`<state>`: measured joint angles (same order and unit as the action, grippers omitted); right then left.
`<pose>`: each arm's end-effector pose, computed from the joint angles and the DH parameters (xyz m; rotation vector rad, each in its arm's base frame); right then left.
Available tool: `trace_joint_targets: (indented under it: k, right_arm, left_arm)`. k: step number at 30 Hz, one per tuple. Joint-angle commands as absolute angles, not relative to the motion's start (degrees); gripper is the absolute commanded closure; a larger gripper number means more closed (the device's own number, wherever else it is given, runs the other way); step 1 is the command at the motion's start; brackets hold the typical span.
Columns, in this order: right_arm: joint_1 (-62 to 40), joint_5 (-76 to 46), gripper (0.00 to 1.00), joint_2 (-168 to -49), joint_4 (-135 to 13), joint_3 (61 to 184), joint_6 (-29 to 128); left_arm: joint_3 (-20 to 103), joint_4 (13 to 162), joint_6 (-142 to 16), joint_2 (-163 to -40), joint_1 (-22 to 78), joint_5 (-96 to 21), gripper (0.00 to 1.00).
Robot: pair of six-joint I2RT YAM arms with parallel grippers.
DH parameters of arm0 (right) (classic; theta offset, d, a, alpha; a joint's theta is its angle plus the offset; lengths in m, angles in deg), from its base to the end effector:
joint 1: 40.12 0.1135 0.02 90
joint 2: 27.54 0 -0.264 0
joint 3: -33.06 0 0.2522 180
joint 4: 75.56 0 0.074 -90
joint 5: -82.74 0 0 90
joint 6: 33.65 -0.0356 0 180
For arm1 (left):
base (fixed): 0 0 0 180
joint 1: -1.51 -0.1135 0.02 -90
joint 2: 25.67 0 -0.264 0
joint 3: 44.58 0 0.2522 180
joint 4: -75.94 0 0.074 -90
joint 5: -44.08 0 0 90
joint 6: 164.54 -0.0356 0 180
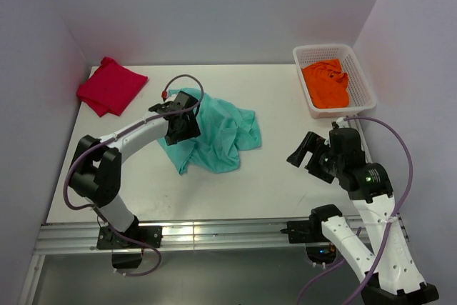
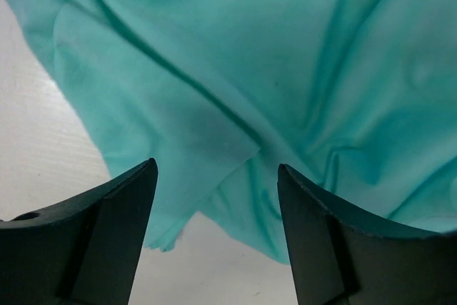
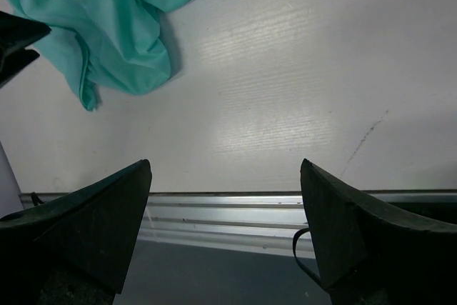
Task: Fold and stack the t-shirts
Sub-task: Flatten the tshirt out
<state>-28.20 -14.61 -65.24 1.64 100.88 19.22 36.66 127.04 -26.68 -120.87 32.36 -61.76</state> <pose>0.1005 0.0259 0.3215 0.4755 2.4107 0.5443 0.2920 -0.1631 0.2174 -0.4694 2.5912 -0.0860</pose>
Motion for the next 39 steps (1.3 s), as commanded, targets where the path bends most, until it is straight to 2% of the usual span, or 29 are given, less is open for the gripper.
trace_joint_targets:
  k: [1,10,19,39]
  right_arm:
    - [-27.82,-15.34,0.09,-66.39,-1.24,100.78,20.31]
    - [-27.82,-10.43,0.10,-69.47,-0.10,101.93,24.35]
    - [-27.82,-11.56,0.10,-68.76,-2.38,97.98,22.42]
    - [-27.82,-9.98,0.10,-68.85,-1.77,97.53,21.98]
  left_arm:
    - [42.29,127.57,-25.67,-124.36,32.71,-63.24,0.27]
    - [46.61,129.59,-24.88,-129.64,33.32,-64.38,0.29]
    - [42.04,129.60,-22.42,-124.02,34.29,-66.84,0.30]
    - [42.04,127.58,-23.83,-130.52,34.38,-64.29,0.33]
